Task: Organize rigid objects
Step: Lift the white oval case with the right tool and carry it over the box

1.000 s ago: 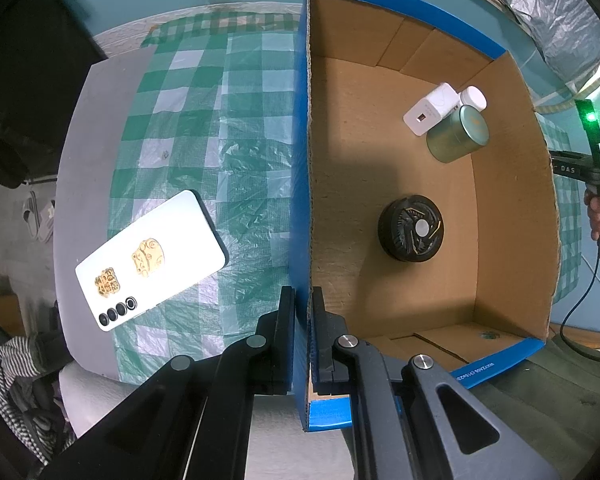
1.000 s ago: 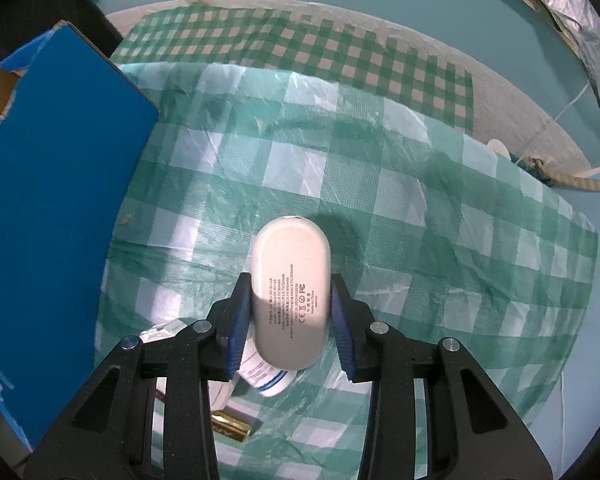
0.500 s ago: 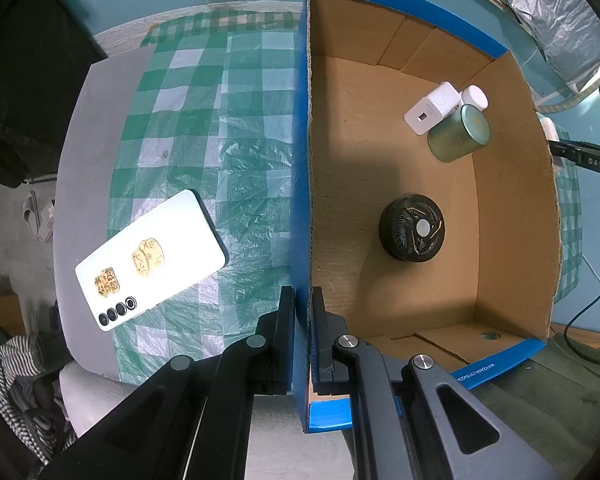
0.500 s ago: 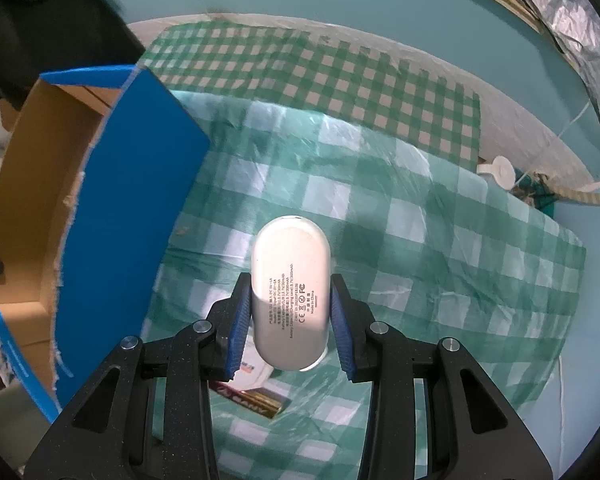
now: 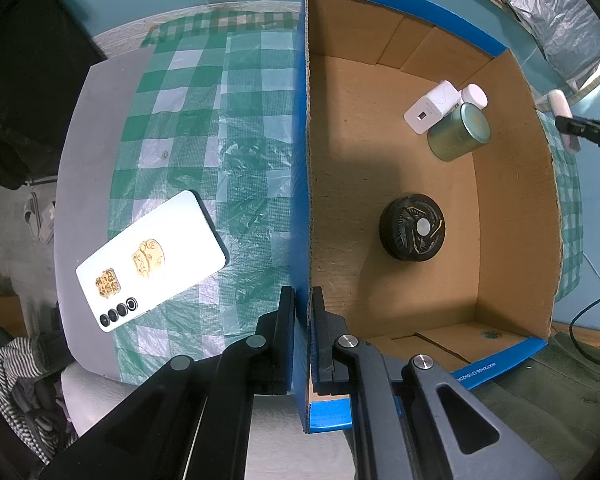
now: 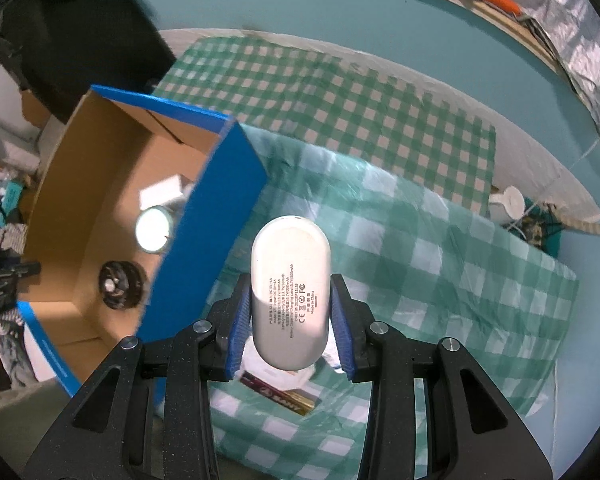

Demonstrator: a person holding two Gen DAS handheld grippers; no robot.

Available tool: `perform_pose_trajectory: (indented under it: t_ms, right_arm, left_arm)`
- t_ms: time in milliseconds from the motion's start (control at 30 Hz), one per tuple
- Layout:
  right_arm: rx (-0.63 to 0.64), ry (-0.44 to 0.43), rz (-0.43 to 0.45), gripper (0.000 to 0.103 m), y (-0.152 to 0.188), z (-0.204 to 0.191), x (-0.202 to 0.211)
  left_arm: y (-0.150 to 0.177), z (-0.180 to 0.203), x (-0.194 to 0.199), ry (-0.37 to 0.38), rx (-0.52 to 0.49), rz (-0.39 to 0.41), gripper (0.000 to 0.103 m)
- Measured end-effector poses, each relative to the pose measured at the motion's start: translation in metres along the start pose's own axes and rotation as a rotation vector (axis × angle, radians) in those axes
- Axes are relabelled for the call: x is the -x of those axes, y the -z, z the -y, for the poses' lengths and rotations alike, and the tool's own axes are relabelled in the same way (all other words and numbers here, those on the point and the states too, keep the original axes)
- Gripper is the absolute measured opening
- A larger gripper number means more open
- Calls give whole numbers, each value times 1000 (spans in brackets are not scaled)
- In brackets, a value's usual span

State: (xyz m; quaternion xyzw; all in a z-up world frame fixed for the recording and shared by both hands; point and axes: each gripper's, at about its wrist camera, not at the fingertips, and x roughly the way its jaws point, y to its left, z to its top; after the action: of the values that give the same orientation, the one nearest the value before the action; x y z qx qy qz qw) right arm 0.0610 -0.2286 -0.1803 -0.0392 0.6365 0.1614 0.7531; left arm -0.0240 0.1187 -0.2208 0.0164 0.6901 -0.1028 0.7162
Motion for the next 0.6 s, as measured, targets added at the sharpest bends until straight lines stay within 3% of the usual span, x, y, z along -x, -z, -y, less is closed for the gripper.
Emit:
perform_pose_trajectory:
  t_ms: [600]
  right_arm:
    - [154,-30,30,37,-52,-67,5]
  left_arm:
    - [0,-1,0,-4,-1,-1,6]
